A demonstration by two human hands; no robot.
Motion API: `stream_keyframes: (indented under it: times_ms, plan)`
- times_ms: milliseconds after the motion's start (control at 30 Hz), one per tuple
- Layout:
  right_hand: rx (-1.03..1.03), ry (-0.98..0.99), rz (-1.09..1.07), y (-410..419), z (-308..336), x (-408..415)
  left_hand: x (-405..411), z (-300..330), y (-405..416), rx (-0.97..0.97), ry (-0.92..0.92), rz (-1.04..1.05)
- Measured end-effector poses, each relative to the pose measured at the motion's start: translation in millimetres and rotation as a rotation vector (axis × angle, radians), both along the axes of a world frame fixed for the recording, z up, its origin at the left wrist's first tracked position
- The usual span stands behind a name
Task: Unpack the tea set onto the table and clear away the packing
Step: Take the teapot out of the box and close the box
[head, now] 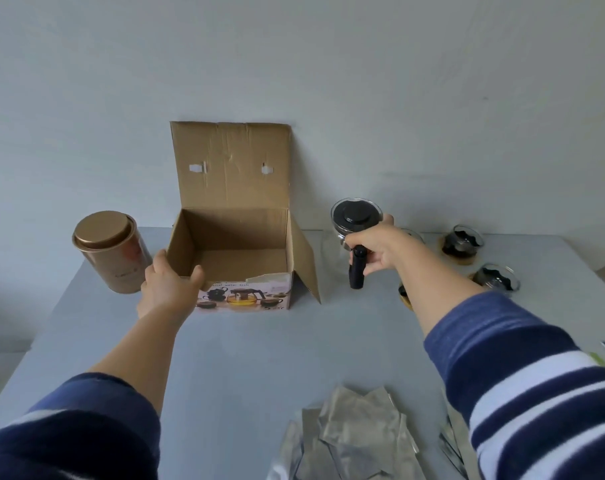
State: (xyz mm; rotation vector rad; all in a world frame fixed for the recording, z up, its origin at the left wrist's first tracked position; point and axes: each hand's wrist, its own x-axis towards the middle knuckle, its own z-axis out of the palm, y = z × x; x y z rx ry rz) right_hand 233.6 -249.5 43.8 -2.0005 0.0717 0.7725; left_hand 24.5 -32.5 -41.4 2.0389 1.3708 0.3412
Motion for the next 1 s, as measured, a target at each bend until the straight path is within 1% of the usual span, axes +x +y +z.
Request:
stream_keyframes:
  times_ms: [167,333,400,533,633,700,767,800,833,867,900,967,1000]
  plan:
    - [-0.003,0.06,-0.016,-4.5,-31.7,24.5,2.4,-6.2,-1.3,0.009,-0.045,0.042]
    - [0.025,0.077,-0.024,-1.2,-46.6,47.2,6.1,-7.0,-2.8,0.024,-0.06,0.078]
    - [0.047,0.056,-0.037,-0.4,-52.5,54.5,6.5,-8.3,-2.6,0.026,-0.07,0.083]
    - [0.092,-0.067,-0.075,0.3,-66.1,62.1,6.7,-9.8,-4.4,0.037,-0.081,0.081]
    - [0.093,-0.101,-0.108,2.5,-71.6,58.9,7.3,-10.1,-3.6,0.05,-0.079,0.08]
    - [-0.001,-0.153,-0.131,2.1,-75.4,52.9,7.3,-9.9,-3.5,0.054,-0.078,0.076]
    - [-0.215,-0.291,-0.194,1.6,-76.7,35.7,6.2,-9.5,-5.2,0.068,-0.079,0.071]
    - [-0.289,-0.368,-0.236,2.5,-76.9,21.4,4.5,-9.7,-6.8,0.079,-0.08,0.075]
    - [-0.289,-0.407,-0.276,6.1,-77.9,4.5,2.3,-10.6,-8.3,0.084,-0.093,0.097]
    - [-0.232,-0.377,-0.303,11.9,-82.5,-10.9,0.3,-11.4,-9.0,0.069,-0.127,0.146]
    - [-0.148,-0.274,-0.328,18.8,-86.8,-27.3,-2.3,-11.7,-9.5,0.024,-0.194,0.22]
    - [0.033,0.097,-0.404,33.6,-95.4,-54.5,-9.3,-10.3,-8.2,-0.108,-0.361,0.374]
    - [0.12,0.293,-0.45,38.1,-95.6,-66.5,-13.6,-9.2,-6.5,-0.163,-0.405,0.403]
